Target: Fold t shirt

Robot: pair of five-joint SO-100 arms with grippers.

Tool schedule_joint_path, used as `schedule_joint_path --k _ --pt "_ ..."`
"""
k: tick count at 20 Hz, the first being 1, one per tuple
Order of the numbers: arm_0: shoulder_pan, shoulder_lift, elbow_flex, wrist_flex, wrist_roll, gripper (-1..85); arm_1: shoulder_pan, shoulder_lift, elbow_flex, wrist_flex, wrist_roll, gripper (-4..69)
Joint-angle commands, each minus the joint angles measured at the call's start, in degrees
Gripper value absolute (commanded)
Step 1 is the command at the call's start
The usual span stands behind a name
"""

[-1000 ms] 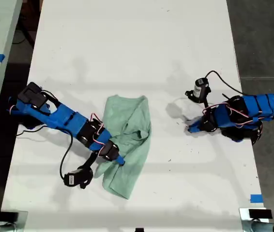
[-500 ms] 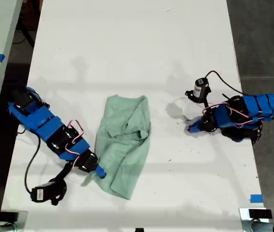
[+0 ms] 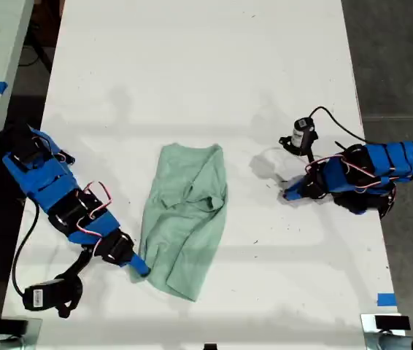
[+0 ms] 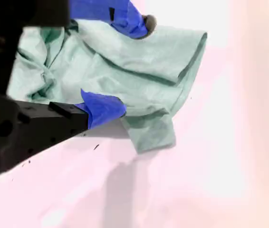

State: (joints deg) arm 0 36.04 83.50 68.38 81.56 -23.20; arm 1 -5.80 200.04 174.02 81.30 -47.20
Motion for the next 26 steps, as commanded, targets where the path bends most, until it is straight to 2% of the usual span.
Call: schedule_joint_path --k 1,8,10,11,15,19,20,21,22,24,26 --pt "0.18 2.11 4.13 -0.53 -1.67 25.6 -0.44 0.62 2.90 -1.93 -0.62 4.1" --pt "-5.62 -10.55 -0.09 -5.45 5.54 20.6 -0.44 0.62 2.90 -1.93 -0.62 4.1" --pt "-6.50 -13.18 -3.08 -6.15 6.68 1.6 -0.44 0.62 2.90 -1.93 -0.62 4.1" --pt "-6.50 -12.92 -4.75 -6.06 6.94 -0.2 -0.44 0.62 2.90 -1.93 -0.62 4.1" --pt "-8.61 -9.23 -11.60 -6.68 7.03 -0.2 -0.44 0.62 2.90 -1.93 -0.62 4.1" --pt "-13.18 -9.58 -11.60 -13.54 10.02 -0.2 -0.44 0.62 2.90 -1.93 -0.62 4.1" --pt "-14.33 -11.25 -11.60 -16.08 11.07 5.5 -0.44 0.62 2.90 -1.93 -0.62 4.1" --pt "-15.21 -13.54 -11.60 -19.60 12.48 14.9 -0.44 0.62 2.90 -1.93 -0.62 4.1" --pt "-15.82 -16.00 -11.60 -22.85 13.62 19.6 -0.44 0.62 2.90 -1.93 -0.62 4.1" --pt "-16.35 -20.30 -11.60 -28.30 16.96 21.5 -0.44 0.62 2.90 -1.93 -0.62 4.1" --pt "-16.17 -25.49 -11.60 -29.62 17.58 21.5 -0.44 0.62 2.90 -1.93 -0.62 4.1"
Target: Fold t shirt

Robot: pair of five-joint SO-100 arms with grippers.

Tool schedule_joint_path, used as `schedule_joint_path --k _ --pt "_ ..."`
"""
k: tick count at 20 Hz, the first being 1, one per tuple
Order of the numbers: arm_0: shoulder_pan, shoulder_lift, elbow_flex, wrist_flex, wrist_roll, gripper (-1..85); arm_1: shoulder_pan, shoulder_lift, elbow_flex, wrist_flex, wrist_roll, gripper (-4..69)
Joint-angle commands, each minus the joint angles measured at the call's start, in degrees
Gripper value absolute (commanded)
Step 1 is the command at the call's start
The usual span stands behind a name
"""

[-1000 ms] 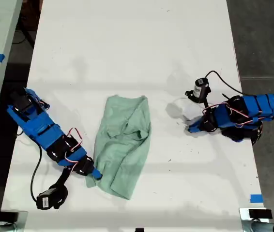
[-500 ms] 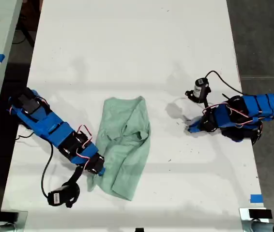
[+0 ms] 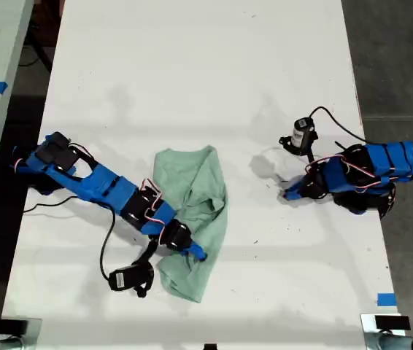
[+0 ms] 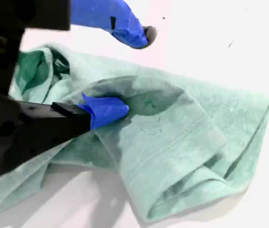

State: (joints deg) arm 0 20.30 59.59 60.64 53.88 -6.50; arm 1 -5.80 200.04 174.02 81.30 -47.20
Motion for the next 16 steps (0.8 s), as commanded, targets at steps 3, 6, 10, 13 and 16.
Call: schedule_joint_path --k 3,6,10,13,16 --pt "2.46 -4.04 -3.69 -0.18 -0.62 22.2 -0.44 0.62 2.90 -1.93 -0.62 4.1" --pt "4.39 7.21 -3.52 9.32 -3.60 21.3 -0.44 0.62 2.90 -1.93 -0.62 4.1" --pt "6.06 25.84 -1.32 19.60 -8.17 18.9 -0.44 0.62 2.90 -1.93 -0.62 4.1" --pt "5.71 37.79 8.09 28.74 -16.70 17.5 -0.44 0.62 2.90 -1.93 -0.62 4.1" --pt "3.08 58.62 41.48 25.22 -27.42 6.7 -0.44 0.62 2.90 -1.93 -0.62 4.1"
